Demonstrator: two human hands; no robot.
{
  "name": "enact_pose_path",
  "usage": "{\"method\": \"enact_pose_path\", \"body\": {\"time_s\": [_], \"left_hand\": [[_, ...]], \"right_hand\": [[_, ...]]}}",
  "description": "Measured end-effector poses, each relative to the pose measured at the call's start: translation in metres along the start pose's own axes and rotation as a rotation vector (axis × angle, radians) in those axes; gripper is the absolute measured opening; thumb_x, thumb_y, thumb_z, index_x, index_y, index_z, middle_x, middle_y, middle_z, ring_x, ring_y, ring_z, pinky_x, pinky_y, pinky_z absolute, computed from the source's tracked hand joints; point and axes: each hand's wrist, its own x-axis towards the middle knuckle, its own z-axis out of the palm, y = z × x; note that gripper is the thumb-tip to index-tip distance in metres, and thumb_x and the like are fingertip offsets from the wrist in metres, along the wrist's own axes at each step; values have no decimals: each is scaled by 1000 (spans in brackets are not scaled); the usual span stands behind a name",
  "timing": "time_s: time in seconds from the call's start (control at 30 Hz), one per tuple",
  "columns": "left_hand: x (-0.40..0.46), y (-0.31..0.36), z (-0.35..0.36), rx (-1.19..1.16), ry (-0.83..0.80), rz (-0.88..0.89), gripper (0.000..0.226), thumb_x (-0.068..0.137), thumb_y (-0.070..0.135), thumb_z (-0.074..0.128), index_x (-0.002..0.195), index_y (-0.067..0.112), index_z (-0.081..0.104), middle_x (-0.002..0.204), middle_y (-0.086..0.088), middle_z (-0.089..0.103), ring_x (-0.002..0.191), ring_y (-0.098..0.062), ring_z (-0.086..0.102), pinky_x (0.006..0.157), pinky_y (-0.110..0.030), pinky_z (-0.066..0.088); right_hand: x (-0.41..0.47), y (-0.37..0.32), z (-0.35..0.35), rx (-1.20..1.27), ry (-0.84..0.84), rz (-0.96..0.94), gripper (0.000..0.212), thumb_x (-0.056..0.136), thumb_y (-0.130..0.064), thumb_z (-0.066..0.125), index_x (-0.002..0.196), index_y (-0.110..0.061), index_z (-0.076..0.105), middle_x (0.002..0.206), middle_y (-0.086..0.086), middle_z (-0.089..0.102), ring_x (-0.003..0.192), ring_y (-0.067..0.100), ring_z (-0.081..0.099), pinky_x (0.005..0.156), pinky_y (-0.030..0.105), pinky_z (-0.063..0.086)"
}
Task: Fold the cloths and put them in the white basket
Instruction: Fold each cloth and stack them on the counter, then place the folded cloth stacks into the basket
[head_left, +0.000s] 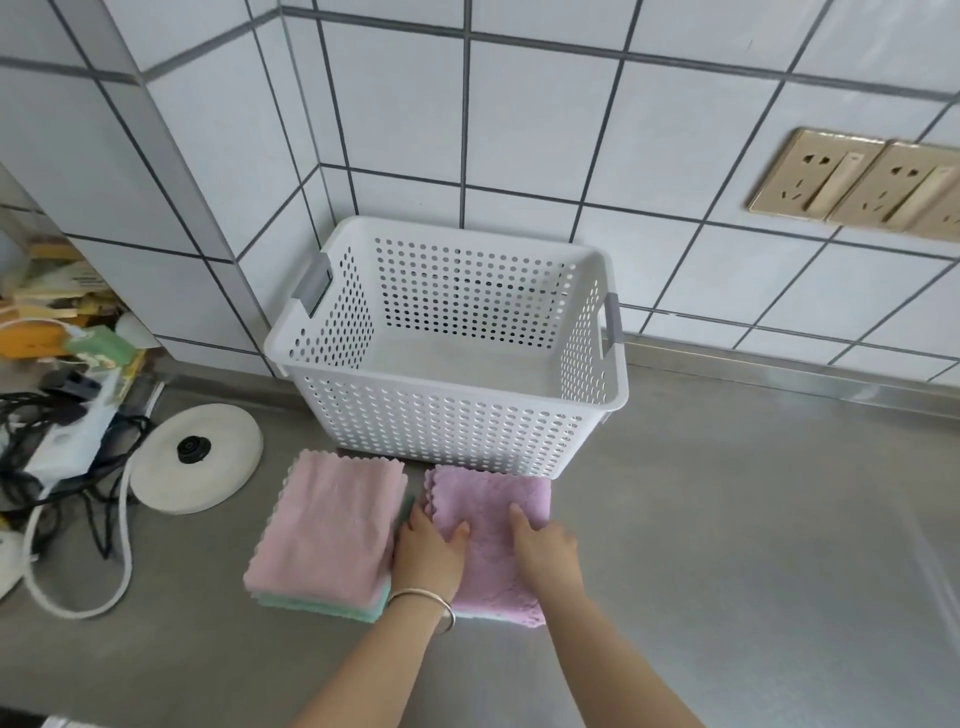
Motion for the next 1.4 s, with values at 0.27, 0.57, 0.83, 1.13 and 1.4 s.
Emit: {"method": "enact_pose_path", "body": {"time_s": [0.27, 0.57, 0.83, 1.13, 1.4], "left_hand": [[17, -5, 4, 33, -94, -69, 52, 79, 43, 53, 122, 13, 54, 123, -12, 62, 116, -33, 55, 94, -33, 44], [-16, 21, -19, 3, -273, -207, 42, 96, 29, 42, 127, 2, 53, 131, -15, 57, 120, -27, 53, 83, -22, 34], [-54, 37, -84, -169, -140, 9, 43, 94, 38, 47, 127, 12, 52, 124, -7, 61, 116, -25, 55, 94, -29, 39], [-47, 90, -185, -363, 23, 275, 47, 84, 49, 56, 126, 28, 51, 121, 6, 61, 113, -18, 57, 104, -36, 41], [58, 124, -222, -571, -48, 221, 59, 56, 51, 74, 106, 20, 66, 110, -6, 70, 103, -28, 65, 101, -45, 47]], "right_hand": [[15, 13, -1, 116, -63, -3, 57, 92, -48, 41, 121, -1, 56, 123, 19, 58, 112, 32, 55, 96, 36, 44], [11, 25, -32, 338, -407, 27, 67, 83, -58, 53, 127, -9, 56, 129, 14, 59, 115, 26, 58, 106, 39, 41], [-40, -15, -73, 358, -470, -329, 55, 78, -57, 55, 116, -19, 64, 113, 3, 70, 103, 18, 66, 99, 39, 49], [-83, -120, -109, 400, -450, -589, 43, 81, -59, 52, 102, -25, 66, 104, 1, 71, 97, 21, 68, 94, 43, 51], [-22, -211, -87, 535, -456, -422, 61, 71, -61, 64, 106, -12, 66, 104, 10, 72, 96, 29, 69, 94, 46, 52]]}}
